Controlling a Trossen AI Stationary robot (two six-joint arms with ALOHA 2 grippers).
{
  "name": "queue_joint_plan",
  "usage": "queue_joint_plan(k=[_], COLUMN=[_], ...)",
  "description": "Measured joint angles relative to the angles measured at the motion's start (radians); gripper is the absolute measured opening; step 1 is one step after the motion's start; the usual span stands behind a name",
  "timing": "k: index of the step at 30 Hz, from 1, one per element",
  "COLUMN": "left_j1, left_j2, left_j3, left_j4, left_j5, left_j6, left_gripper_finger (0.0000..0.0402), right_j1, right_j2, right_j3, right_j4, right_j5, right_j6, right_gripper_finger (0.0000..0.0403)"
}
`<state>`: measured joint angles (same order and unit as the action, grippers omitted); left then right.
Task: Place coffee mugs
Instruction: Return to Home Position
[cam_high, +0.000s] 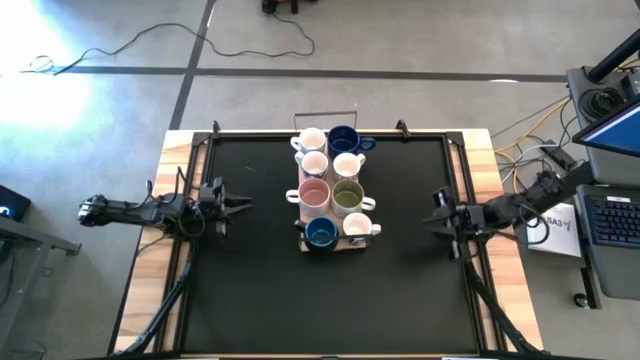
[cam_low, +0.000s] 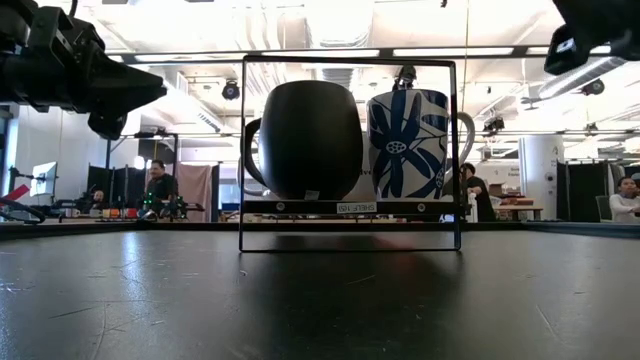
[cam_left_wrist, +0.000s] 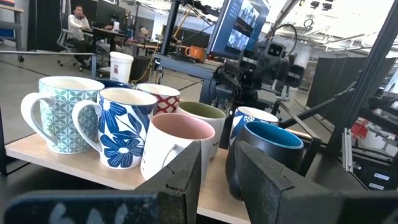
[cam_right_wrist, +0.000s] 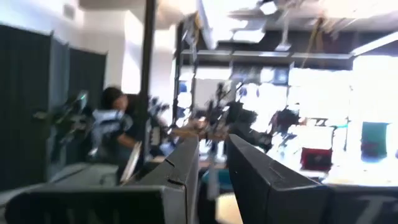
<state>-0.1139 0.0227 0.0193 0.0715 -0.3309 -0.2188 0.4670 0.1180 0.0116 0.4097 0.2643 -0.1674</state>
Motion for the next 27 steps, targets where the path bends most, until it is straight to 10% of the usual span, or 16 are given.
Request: queue_joint_plan(k=[27], left_j1=[0.000], left_j2=[0.003], left_j3=[0.000], left_j4=[0.002], left_j5=[0.000], left_j6=[0.000], left_gripper_finger=[0.0082], right_j1=[-0.529], right_j2=[-0.101], right_j3=[-0.001], right_j4=[-0.064], right_j5=[0.000], right_j6=[-0.071], right_gripper_finger=[0.0075])
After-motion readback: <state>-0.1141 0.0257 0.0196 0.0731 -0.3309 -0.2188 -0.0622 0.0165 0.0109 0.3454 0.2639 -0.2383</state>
